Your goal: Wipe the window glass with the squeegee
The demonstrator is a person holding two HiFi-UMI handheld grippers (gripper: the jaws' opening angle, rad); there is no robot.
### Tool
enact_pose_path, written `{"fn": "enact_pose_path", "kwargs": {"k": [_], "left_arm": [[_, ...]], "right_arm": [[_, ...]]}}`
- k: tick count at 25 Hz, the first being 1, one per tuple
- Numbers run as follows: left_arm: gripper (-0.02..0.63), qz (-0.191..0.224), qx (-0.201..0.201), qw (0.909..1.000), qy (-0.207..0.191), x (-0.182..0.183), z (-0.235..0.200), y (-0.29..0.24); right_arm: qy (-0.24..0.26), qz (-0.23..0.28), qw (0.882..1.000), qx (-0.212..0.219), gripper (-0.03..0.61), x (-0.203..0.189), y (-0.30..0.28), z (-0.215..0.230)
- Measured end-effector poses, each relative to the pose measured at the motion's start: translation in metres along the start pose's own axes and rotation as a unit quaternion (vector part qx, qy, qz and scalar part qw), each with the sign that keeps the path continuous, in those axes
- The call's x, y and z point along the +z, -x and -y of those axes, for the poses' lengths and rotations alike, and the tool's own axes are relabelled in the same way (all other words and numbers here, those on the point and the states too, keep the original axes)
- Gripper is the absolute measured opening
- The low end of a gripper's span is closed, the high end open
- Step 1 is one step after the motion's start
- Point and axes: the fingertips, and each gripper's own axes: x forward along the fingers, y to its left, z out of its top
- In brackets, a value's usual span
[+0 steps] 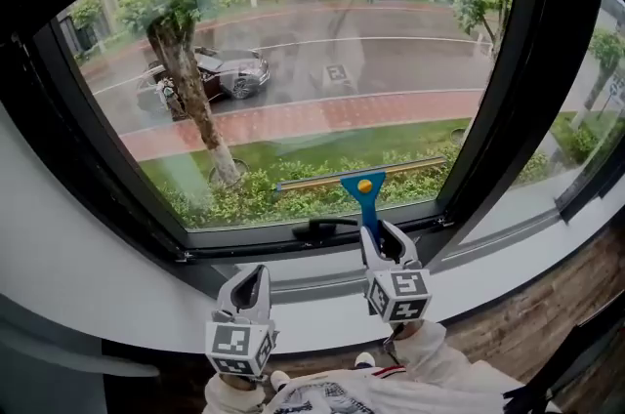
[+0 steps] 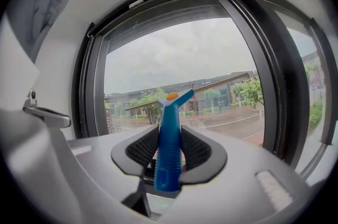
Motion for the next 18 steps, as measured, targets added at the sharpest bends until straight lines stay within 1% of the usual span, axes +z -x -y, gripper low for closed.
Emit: {"fn": "enact_pose_path", "kwargs": {"k": [2, 6, 11, 14, 18], "left_arm": [[0.000, 0.008, -0.010, 0.9999, -0.001, 0.000, -0.025, 0.021], [0.000, 0.008, -0.032, 0.9995, -0.001, -0.009, -0.070, 0.064], [0.000, 0.015, -0.063, 0.9979, 0.006, -0.020, -0.105, 0.099], [0.000, 0.024, -0.075, 0.9968, 0.018, -0.019, -0.119, 0.106], [0.000, 0.038, -0.076, 0.9961, 0.023, -0.004, -0.133, 0.112]], "right_arm": [[-0.002, 0.006, 1.000, -0.006, 0.133, 0.009, 0.000, -0.030], [0.001, 0.018, 1.000, -0.014, 0.133, 0.021, 0.002, -0.096], [-0.002, 0.041, 0.999, -0.009, 0.133, 0.041, -0.002, -0.168], [0.005, 0.060, 0.998, -0.003, 0.133, 0.071, -0.010, -0.199], [0.009, 0.094, 0.995, 0.011, 0.133, 0.128, -0.031, -0.233]]}}
